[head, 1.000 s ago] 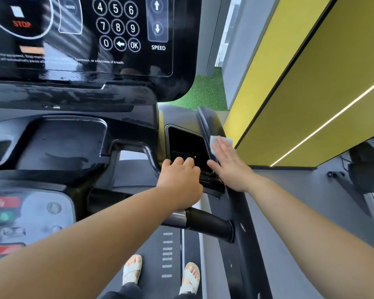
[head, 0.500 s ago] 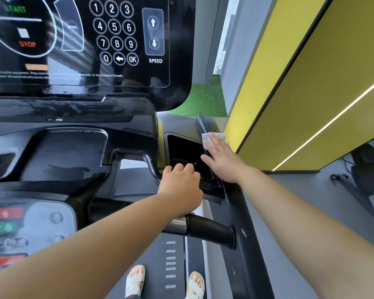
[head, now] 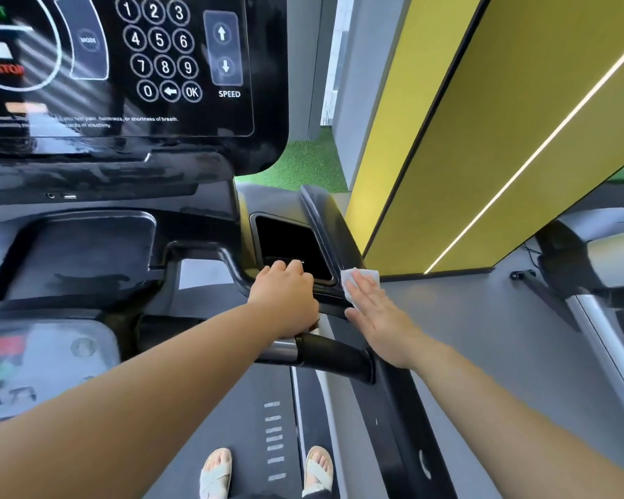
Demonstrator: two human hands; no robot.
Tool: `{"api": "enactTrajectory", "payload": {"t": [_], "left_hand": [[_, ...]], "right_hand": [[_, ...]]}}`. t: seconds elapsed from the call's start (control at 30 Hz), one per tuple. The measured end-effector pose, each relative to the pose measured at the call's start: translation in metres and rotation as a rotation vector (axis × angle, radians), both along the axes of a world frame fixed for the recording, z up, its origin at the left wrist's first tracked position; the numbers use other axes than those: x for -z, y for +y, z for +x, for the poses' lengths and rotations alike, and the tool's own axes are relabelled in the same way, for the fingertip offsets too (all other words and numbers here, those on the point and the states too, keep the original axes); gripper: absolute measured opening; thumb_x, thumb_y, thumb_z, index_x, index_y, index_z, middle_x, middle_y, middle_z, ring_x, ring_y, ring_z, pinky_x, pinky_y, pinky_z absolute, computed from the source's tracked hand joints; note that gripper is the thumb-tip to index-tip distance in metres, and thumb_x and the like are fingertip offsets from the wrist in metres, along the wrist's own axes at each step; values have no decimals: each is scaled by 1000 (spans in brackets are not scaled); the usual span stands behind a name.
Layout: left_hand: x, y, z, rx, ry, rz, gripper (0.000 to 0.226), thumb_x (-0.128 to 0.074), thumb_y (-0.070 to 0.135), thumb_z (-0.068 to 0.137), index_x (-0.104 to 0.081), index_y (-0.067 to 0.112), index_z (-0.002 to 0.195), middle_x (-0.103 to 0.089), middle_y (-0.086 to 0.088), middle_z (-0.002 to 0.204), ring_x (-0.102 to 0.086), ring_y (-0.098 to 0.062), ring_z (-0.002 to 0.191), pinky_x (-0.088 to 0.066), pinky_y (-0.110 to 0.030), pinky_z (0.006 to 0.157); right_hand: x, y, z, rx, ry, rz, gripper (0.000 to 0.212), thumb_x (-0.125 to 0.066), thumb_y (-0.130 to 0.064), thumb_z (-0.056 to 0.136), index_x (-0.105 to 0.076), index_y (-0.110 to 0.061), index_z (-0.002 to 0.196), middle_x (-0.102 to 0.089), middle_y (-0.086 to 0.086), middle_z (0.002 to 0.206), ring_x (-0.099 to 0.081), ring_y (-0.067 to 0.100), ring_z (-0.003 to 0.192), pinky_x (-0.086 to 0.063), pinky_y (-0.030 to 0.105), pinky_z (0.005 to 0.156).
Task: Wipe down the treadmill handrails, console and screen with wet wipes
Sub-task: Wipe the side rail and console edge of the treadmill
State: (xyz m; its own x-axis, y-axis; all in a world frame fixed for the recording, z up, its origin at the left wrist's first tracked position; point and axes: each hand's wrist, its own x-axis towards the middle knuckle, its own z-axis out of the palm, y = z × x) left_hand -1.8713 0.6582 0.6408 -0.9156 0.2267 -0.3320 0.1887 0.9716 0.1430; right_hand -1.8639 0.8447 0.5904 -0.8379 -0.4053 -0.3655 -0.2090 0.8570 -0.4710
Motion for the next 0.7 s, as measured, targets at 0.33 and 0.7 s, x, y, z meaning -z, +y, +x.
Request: {"api": "enactTrajectory", "payload": {"t": [0.33, 0.7], "left_hand": [[-6, -6, 4, 127, -89, 110, 40, -35, 24, 97, -51, 17, 132, -42, -6, 137, -39, -25, 126, -38, -43, 104], [0, 4, 14, 393, -100, 55, 41, -34, 27, 96, -50, 19, 133, -44, -5, 136, -40, -26, 126, -39, -45, 101]], "right_hand": [[1, 4, 12, 124, -47, -112, 49, -26, -30, 105, -11, -26, 151, 3, -18, 156, 9, -4, 140, 6, 16, 113], [-1, 5, 30, 402, -94, -192, 57, -21, -54, 100, -9, -34, 152, -6, -19, 157, -11, 3, 144, -9, 26, 117]]}}
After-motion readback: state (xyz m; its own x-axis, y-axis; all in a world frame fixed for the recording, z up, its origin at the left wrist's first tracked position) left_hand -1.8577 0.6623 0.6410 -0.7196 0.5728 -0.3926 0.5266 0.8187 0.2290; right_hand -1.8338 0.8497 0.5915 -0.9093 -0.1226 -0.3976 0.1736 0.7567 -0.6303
